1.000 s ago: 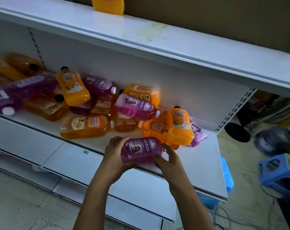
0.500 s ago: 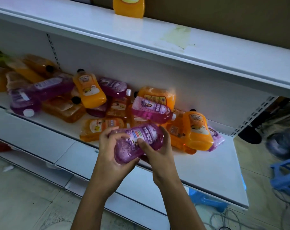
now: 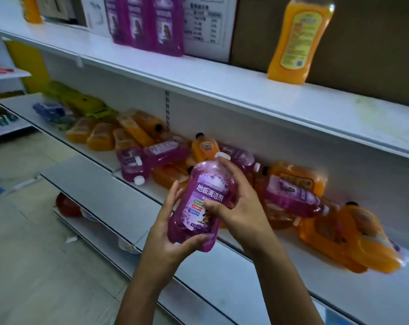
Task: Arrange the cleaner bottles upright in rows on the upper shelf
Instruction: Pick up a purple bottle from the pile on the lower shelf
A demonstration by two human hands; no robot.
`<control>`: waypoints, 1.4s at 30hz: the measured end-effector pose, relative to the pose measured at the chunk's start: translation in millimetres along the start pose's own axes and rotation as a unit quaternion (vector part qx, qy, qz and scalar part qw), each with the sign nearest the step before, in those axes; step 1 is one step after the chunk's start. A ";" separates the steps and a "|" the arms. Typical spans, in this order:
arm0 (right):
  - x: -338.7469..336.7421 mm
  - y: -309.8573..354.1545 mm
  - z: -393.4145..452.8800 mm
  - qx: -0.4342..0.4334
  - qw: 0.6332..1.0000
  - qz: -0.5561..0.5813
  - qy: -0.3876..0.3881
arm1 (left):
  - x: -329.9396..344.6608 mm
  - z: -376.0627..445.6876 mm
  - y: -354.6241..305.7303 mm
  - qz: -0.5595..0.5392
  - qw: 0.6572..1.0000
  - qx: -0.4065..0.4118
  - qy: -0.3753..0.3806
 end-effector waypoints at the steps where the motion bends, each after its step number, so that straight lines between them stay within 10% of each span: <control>1: 10.9 5.1 4.2 -0.017 1.000 -0.017 0.014 | -10.1 1.4 -3.8 0.004 1.000 0.004 -0.002; 22: 168.0 116.2 82.4 -0.220 0.947 -0.179 0.150 | -166.1 57.0 -89.4 0.022 0.989 0.134 -0.067; 42: 212.2 174.7 255.6 -0.380 0.908 -0.175 0.034 | -218.1 291.1 -179.1 0.128 0.942 0.300 0.085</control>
Point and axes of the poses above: each hand's wrist, its own z-axis towards the middle knuckle, its own x-axis out of the palm, y = z × x, the point moved 1 cm from there along z, towards the middle knuckle, and after that the axes turned 5 degrees about -y, right-handed, at the moved point
